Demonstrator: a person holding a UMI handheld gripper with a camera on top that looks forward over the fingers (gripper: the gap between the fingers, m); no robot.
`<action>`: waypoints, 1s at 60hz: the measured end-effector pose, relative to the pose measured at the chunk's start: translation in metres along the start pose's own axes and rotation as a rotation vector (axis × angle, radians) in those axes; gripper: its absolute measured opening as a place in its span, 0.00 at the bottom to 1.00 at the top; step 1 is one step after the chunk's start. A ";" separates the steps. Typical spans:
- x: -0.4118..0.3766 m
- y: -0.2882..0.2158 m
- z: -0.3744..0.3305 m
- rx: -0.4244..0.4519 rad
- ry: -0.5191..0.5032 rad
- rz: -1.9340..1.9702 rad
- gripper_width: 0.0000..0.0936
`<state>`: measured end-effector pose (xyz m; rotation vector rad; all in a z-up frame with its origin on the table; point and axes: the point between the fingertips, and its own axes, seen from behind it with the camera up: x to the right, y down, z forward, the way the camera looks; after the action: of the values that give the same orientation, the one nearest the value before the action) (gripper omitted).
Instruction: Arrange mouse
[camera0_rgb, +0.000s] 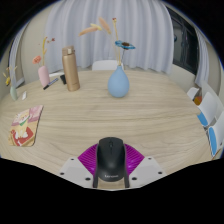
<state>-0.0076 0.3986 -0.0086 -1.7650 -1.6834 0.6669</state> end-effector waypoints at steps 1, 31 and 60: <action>-0.001 -0.002 -0.001 -0.001 0.000 0.008 0.37; -0.255 -0.162 -0.060 0.161 -0.199 0.042 0.37; -0.390 -0.049 0.021 0.040 -0.080 0.006 0.43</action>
<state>-0.0834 0.0123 -0.0069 -1.7367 -1.7062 0.7780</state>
